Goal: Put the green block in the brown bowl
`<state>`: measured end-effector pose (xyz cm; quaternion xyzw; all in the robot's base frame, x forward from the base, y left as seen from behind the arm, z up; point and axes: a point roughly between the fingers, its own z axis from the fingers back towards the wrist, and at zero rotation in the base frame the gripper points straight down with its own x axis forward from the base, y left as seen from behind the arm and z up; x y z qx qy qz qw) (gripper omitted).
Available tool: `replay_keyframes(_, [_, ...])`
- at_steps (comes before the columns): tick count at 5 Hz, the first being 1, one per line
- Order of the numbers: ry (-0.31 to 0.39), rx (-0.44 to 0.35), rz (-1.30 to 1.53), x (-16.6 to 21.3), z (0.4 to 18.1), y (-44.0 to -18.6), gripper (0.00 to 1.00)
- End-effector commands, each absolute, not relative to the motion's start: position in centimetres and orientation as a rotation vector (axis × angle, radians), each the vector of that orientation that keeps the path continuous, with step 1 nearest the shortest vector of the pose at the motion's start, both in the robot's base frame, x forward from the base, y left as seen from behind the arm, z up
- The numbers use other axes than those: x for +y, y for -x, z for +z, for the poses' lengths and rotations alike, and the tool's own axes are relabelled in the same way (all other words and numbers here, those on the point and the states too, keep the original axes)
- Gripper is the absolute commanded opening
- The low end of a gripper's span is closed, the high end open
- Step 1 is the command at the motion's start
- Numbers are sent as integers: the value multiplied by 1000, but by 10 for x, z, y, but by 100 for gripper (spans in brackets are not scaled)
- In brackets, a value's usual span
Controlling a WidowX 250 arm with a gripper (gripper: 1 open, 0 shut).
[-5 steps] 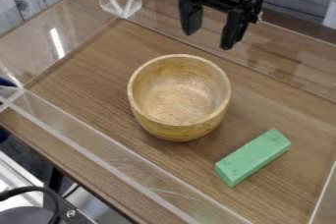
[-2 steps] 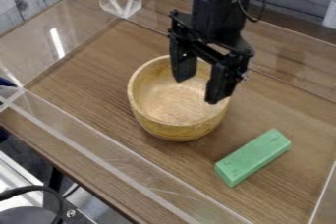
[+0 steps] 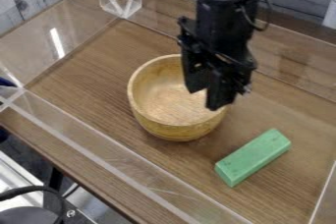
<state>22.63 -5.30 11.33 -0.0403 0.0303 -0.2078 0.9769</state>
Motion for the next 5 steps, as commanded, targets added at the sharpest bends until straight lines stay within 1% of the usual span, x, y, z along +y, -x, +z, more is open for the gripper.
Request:
replay_keyframes(1, [94, 12, -478, -69, 117, -233, 0])
replay_keyframes(2, [115, 33, -558, -84, 120, -232, 100])
replay_keyframes(3, [133, 48, -629, -95, 124, -232, 100])
replay_keyframes(5, [109, 118, -678, -116, 104, -236, 100])
